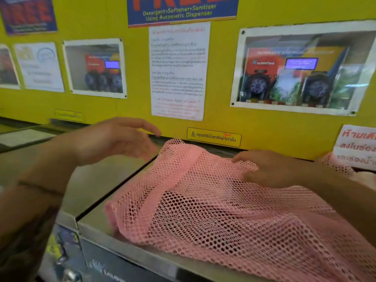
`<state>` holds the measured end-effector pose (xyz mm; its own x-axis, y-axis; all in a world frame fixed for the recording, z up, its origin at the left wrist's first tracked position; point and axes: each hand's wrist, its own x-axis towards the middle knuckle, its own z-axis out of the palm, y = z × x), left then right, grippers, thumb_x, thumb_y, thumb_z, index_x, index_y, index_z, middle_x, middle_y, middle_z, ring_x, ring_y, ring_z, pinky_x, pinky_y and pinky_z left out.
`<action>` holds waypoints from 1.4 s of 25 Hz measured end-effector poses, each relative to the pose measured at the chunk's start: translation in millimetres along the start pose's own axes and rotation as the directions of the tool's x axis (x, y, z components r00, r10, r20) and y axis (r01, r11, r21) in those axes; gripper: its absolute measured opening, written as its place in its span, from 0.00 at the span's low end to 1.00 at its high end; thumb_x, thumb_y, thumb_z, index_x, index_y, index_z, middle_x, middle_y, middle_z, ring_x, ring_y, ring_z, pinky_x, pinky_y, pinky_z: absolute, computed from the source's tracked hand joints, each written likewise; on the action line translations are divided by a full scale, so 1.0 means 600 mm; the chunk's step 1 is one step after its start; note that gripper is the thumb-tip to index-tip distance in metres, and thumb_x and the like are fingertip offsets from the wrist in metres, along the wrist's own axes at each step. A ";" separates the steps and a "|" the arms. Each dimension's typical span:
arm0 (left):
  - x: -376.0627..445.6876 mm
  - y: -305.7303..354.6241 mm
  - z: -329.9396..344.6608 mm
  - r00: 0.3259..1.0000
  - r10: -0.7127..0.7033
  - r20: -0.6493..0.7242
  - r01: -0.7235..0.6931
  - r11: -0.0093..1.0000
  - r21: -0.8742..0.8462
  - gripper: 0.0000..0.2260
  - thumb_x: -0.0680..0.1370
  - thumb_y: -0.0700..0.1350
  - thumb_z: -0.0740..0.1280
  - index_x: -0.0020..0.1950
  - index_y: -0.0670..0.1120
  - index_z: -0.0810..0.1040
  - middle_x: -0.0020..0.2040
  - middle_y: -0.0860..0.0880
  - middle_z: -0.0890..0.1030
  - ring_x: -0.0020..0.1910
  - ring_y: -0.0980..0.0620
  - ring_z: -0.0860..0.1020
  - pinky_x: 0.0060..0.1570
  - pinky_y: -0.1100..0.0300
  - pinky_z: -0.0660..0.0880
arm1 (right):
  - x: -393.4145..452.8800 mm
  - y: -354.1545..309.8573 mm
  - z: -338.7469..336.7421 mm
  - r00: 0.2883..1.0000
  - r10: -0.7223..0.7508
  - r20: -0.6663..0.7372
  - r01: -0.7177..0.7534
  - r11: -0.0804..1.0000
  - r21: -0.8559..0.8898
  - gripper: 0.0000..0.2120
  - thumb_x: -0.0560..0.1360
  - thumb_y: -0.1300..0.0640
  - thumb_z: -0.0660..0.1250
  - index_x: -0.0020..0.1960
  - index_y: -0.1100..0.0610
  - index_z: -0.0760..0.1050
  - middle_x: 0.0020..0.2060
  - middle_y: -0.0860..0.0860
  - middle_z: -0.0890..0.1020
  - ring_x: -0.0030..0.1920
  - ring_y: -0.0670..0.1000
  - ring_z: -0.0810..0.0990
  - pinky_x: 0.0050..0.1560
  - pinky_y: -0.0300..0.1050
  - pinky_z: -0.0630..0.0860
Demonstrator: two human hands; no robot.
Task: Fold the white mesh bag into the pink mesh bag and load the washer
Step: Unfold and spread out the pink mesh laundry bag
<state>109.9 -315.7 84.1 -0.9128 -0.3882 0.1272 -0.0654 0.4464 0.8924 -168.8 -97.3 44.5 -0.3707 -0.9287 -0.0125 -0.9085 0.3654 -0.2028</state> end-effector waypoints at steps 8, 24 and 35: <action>0.151 -0.123 0.150 0.982 -0.178 -0.059 0.169 0.708 0.686 0.37 0.74 0.65 0.60 0.78 0.55 0.51 0.79 0.44 0.56 0.73 0.44 0.64 0.66 0.46 0.67 | 0.090 -0.046 -0.016 0.989 0.106 -0.099 -0.090 0.983 0.158 0.14 0.78 0.64 0.59 0.55 0.56 0.81 0.50 0.48 0.80 0.51 0.49 0.78 0.50 0.44 0.74; 0.138 -0.173 0.096 0.952 -0.278 -0.127 0.281 0.634 0.720 0.42 0.68 0.74 0.57 0.78 0.59 0.51 0.81 0.48 0.49 0.79 0.46 0.50 0.71 0.31 0.41 | 0.248 -0.083 -0.003 0.938 0.210 -0.277 -0.213 0.977 0.021 0.12 0.71 0.57 0.64 0.53 0.57 0.78 0.49 0.52 0.79 0.50 0.54 0.79 0.46 0.47 0.78; 0.137 -0.160 0.029 0.940 -0.327 -0.096 0.261 0.512 0.818 0.45 0.67 0.77 0.57 0.78 0.53 0.58 0.78 0.43 0.61 0.75 0.42 0.62 0.73 0.44 0.59 | 0.057 -0.071 -0.023 0.950 0.187 0.248 -0.139 0.970 -0.202 0.30 0.78 0.36 0.57 0.76 0.46 0.60 0.77 0.46 0.61 0.76 0.50 0.60 0.73 0.50 0.58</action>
<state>34.2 -376.4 1.1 -0.7982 -0.5882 -0.1305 -0.6020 0.7868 0.1363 -145.1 -143.9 66.1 -0.4747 -0.8299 -0.2930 -0.8684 0.4958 0.0025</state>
